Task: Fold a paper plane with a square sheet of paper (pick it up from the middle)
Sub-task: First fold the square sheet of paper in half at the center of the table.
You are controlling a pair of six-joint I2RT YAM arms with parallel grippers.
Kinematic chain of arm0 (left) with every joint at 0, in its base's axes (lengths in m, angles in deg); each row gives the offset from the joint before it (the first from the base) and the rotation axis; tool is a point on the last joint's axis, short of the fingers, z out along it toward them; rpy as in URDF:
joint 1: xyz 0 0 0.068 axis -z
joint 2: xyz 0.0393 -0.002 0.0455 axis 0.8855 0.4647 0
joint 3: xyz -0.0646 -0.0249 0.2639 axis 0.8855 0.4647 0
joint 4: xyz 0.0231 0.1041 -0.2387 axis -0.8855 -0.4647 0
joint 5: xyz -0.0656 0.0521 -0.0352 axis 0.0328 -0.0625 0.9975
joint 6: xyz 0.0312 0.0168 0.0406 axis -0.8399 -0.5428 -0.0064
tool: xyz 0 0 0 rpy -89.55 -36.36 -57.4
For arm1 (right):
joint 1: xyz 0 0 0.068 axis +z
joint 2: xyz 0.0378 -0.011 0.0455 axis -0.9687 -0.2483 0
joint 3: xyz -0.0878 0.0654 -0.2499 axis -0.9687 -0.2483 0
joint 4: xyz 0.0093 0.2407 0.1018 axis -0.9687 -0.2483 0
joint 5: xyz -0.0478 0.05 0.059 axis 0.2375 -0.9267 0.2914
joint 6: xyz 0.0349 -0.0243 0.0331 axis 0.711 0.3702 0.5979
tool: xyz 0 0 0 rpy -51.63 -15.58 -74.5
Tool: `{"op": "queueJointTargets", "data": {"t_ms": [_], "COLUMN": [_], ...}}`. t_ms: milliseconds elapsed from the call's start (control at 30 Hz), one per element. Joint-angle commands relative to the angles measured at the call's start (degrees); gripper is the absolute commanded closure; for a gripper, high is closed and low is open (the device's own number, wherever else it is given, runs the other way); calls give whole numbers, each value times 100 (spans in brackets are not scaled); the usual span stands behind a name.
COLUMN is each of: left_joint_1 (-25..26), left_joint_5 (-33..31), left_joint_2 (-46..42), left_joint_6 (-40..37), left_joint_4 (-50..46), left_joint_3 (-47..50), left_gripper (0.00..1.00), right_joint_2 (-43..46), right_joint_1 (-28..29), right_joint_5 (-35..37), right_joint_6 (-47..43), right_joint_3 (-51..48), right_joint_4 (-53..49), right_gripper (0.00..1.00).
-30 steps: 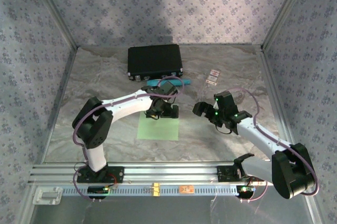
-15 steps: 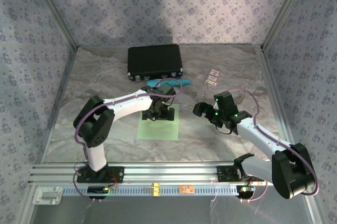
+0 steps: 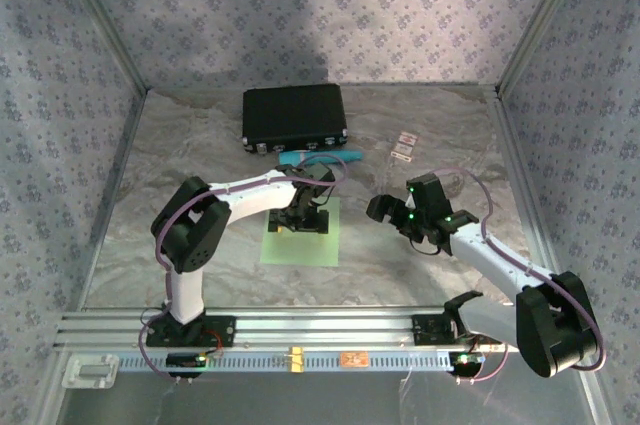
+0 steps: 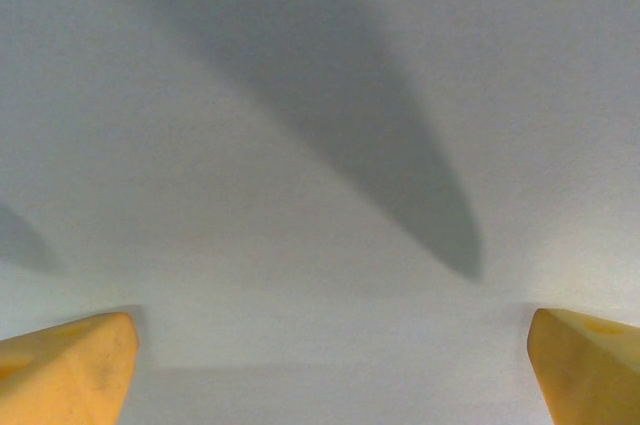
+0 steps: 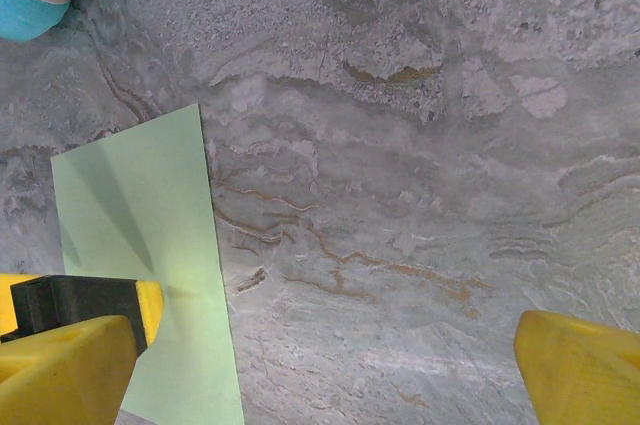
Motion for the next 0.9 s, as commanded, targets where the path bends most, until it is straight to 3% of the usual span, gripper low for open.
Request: {"op": "queueJointTargets", "data": {"t_ms": [0, 867], "left_joint_1": [2, 135], "left_joint_5": [-83, -54], "left_joint_2": [65, 483], "left_joint_6": [89, 157], "left_joint_4": [-271, -34], "left_joint_3": [-145, 64], "left_gripper": [1, 1], "right_joint_2": [15, 24], "right_joint_1": [30, 24], "right_joint_5": [113, 124], "right_joint_6": [35, 55], "right_joint_3": [141, 120], "right_joint_4": [-186, -216], "right_gripper": [1, 1]}}
